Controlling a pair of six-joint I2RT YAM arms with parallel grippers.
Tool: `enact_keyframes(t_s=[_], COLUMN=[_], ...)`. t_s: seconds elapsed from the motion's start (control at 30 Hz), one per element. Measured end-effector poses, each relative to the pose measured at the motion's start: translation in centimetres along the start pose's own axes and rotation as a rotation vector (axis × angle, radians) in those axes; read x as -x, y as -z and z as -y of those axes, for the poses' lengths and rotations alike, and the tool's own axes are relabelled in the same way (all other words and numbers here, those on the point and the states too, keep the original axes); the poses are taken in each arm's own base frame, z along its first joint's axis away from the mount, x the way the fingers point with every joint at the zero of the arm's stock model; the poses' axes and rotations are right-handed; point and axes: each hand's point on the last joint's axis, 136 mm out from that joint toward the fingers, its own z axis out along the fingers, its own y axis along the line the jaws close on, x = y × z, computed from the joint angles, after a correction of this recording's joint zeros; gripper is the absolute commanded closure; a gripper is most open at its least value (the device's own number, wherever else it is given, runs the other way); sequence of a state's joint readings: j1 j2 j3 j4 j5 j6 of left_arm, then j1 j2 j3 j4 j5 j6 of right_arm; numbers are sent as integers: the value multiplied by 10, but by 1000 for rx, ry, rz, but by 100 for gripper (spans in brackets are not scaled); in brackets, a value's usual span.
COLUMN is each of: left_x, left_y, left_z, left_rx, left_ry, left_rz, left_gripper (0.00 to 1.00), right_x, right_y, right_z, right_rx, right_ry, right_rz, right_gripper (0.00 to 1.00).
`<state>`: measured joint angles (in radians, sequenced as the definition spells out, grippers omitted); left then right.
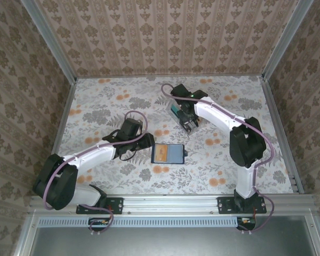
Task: Put the credit cards into the card holder
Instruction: Pick up the credit card from the storage box.
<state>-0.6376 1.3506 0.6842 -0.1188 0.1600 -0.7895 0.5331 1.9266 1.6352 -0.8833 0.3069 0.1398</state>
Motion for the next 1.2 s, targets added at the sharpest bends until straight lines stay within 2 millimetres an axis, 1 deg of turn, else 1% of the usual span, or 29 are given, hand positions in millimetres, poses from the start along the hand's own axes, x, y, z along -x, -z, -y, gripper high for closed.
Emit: enact_keyframes(t_s=[0.23, 0.5, 0.7, 0.77, 0.93, 1.1, 1.2], left_x=[1, 4, 5, 6, 16, 30, 33], left_y=[-1, -3, -3, -3, -7, -10, -10], left_z=[2, 10, 14, 16, 29, 47, 52], left_rx=[-5, -27, -48, -65, -131, -189, -208], left_ry=[0, -2, 1, 8, 47, 59, 66], left_rz=[-2, -11, -16, -18, -20, -13, -12], left_gripper=[49, 49, 48, 46, 45, 45, 46], right_x=[3, -1, -2, -3, -5, -8, -15], right_y=[11, 7, 12, 15, 22, 21, 20], right_z=[0, 1, -2, -4, -5, -11, -17], right_rx=[68, 105, 138, 154, 184, 213, 246], right_ry=[-58, -100, -128, -135, -163, -181, -199], right_rz=[19, 0, 6, 8, 15, 5, -6], right_gripper=[100, 100, 100, 100, 100, 100, 100])
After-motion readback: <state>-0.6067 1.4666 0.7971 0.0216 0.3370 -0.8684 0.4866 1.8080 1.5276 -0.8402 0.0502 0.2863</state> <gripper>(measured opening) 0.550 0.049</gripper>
